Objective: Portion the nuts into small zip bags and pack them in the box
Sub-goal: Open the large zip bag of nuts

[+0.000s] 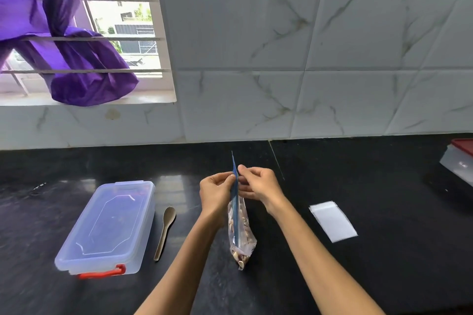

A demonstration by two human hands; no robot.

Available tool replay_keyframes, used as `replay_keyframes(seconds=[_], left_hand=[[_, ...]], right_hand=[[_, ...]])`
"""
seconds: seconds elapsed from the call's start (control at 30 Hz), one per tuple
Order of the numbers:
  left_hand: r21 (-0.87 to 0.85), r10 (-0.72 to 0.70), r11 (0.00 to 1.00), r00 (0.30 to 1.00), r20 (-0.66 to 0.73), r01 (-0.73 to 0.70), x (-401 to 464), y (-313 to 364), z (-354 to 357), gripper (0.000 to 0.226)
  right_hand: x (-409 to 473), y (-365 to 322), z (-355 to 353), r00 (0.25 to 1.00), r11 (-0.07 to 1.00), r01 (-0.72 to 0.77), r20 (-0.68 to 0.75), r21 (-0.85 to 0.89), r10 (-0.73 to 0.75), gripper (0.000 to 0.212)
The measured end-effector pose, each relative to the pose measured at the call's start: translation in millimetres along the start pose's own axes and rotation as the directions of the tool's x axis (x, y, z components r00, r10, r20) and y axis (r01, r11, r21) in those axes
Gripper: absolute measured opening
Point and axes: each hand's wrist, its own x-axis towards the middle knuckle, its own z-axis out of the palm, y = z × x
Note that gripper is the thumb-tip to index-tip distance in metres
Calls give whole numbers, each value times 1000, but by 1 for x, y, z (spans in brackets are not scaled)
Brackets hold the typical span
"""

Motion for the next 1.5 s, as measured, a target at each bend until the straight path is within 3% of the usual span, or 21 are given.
replay_keyframes(seconds=[0.17, 0.23, 0.43, 0.63, 0.87, 1.0, 1.3, 1.43, 1.5], left_hand=[[161, 67, 985, 998, 4, -67, 10, 2, 5, 17], [199, 99, 975, 995, 0, -97, 13, 2, 7, 16], [263, 49, 963, 999, 20, -52, 31, 17, 6, 25], [239, -88, 969, 989, 121, 57, 46, 28, 1, 21], [331, -24, 943, 981, 192, -41, 51, 28, 4, 25], [339, 23, 938, 991, 131, -66, 56, 29, 6, 19], [617, 170, 774, 985, 20, -146, 60, 37, 15, 21], [666, 252, 715, 967, 41, -215, 62, 37, 15, 28], [667, 236, 711, 969, 74, -224, 61, 38, 14, 23]], right_hand=[[25, -31, -2, 991, 931, -119, 15, -345, 132, 43], [31, -41, -3, 985, 907, -131, 53, -399, 165, 42], [29, -48, -8, 966, 902, -112, 169, -417, 198, 29], [38, -49, -9, 971, 888, -93, 157, -451, 181, 34], [47, -49, -6, 973, 937, -108, 157, -331, 168, 36], [47, -48, -5, 972, 941, -93, 175, -326, 157, 27], [63, -41, 4, 999, 790, 53, 33, -611, -41, 22], [59, -45, 5, 994, 697, 105, 45, -709, -104, 22], [57, -49, 4, 996, 697, 94, 66, -711, -67, 24]])
